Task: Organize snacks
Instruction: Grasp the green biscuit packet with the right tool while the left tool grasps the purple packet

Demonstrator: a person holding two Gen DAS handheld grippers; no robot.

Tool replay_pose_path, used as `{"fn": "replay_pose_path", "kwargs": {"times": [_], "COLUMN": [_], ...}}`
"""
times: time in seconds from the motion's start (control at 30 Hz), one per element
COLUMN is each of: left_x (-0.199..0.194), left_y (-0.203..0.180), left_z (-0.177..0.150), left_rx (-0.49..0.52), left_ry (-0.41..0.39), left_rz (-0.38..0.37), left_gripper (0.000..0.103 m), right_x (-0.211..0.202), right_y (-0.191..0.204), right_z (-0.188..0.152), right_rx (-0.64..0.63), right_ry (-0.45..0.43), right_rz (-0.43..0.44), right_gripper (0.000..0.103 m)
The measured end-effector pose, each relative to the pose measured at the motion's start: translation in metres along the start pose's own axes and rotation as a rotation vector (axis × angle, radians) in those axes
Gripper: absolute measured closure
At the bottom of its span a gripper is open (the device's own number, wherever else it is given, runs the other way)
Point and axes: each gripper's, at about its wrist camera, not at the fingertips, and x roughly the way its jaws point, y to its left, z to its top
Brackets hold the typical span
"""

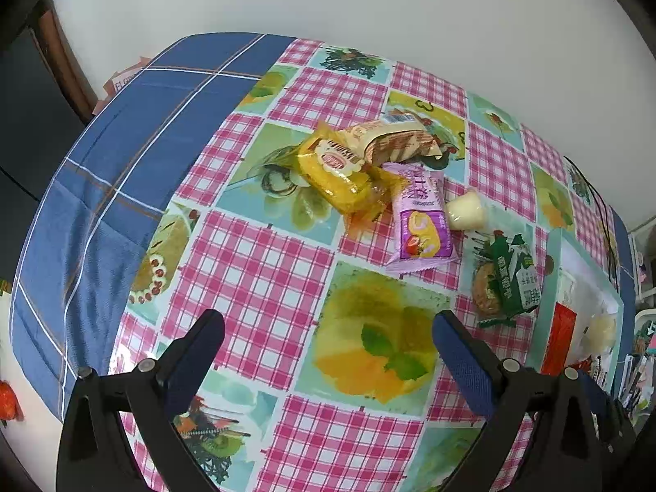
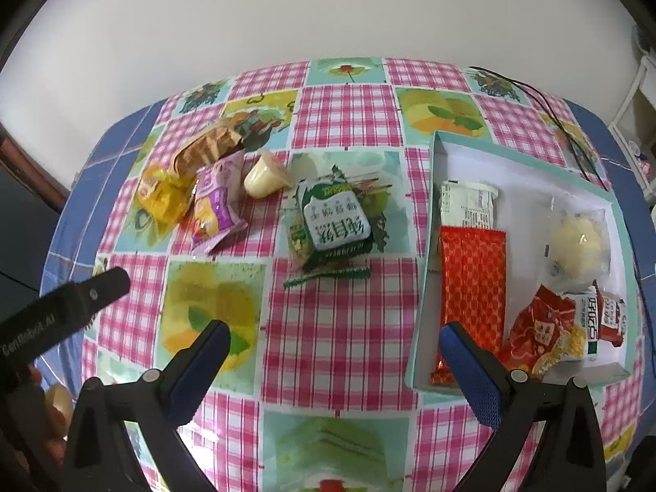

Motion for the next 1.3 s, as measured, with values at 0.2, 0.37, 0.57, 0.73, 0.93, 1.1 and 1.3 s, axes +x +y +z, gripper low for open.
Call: {"fn": "replay_pose_path", "kwargs": {"times": [0.2, 0.37, 0.57, 0.73, 0.93, 1.1, 1.3], "left_x": [-0.003, -0.001, 0.003, 0.014, 0.033, 0.05, 0.067], "left_y": [-0.007, -0.012, -0.02, -0.028, -0.037, -0.052, -0.064], "left_z": [0.01, 0.02, 0.031, 0.041, 0.049, 0.05, 0.051], "left_rx": [0.015, 0.026, 0.032, 0.035, 0.035, 0.057, 0.07], "left_ry": [-0.032, -0.045, -0.062, -0.057, -0.044, -0.022, -0.008], "left_rz": [-0.006, -0.03, -0.065, -0.077, -0.093, -0.097, -0.105], "left_gripper": [0.002, 0.002, 0.002, 0.002, 0.007, 0.017, 0.026], "right_x": [-0.001, 0.001, 0.009, 0.02, 0.033, 0.045, 0.06], "right_y": [-0.009, -0.008, -0.009, -0.009, -0.01, -0.008, -0.006], "right_z": [0.013, 0.019, 0.03, 0.043, 0.053, 0.059, 0.06], "right_rx": [0.03, 0.012, 0.008, 0.002, 0.008, 0.005, -0.004], "right_ry": [-0.033, -0.048, -0.052, -0.05, -0.037, -0.031, -0.01], "right_rz": [0.032, 0.036, 0.04, 0.042, 0.058, 0.071, 0.075], "right_gripper": [0.0, 0.0, 0.002, 0.009, 0.019, 0.026, 0.041]}}
